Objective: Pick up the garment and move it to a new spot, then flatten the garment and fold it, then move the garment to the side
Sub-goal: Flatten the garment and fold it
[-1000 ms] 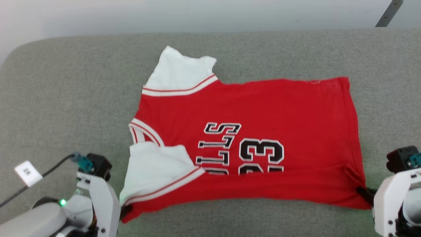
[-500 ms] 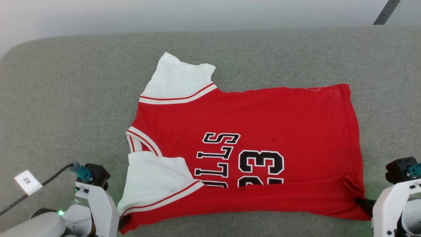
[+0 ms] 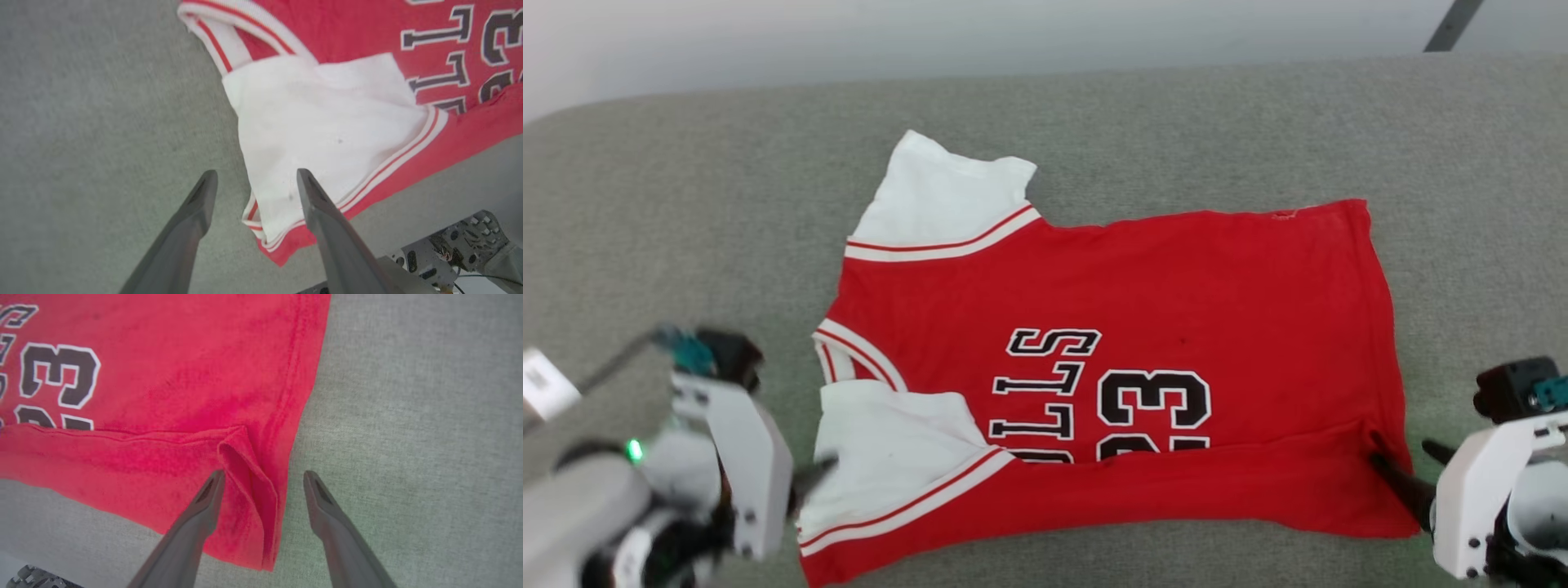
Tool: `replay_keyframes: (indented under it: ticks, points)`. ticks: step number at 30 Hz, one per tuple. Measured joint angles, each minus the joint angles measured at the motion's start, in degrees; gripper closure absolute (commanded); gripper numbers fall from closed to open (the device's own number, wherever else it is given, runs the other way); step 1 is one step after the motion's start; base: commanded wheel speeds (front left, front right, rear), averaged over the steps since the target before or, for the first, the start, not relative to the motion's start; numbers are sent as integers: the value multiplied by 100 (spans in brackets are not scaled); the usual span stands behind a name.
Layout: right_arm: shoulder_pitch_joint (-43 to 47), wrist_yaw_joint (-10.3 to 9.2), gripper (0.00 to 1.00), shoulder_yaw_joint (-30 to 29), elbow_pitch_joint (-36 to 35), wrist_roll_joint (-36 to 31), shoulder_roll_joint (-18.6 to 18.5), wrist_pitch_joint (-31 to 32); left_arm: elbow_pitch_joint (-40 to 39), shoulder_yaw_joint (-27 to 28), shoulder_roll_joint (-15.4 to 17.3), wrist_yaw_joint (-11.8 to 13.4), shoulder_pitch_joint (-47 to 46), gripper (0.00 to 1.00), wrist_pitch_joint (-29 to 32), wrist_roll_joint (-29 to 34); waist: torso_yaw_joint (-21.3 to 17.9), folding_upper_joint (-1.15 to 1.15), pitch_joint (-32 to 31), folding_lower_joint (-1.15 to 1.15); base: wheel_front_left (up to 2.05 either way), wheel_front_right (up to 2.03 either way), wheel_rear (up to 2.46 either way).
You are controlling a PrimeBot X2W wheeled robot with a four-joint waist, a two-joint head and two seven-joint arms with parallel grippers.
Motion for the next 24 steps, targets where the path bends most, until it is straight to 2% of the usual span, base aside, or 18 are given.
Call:
replay_keyframes:
  ticks: [3,8,13,20,24]
  points:
    - [-129,-1,0,-12,-90,-30,77,-138,37,171,11,-74,-344,0,-1,129,-77,0,53,0,0,0,0]
    - [-370,-1,0,-22,-356,-211,192,-691,413,423,-18,-377,-1025,0,-124,566,-253,0,160,0,0,0,0]
    - [-612,-1,0,26,-633,-464,441,-1611,1014,582,-164,-728,-1608,0,-299,946,-479,0,319,0,0,0,0]
    - [-896,0,0,187,-972,-926,628,-3293,1875,795,-445,-1113,-2321,0,-682,1362,-794,0,662,0,0,0,0]
    - [-901,-1,0,278,-1013,-1068,775,-3851,2347,825,-600,-1356,-2643,0,-706,1479,-975,0,890,0,0,0,0]
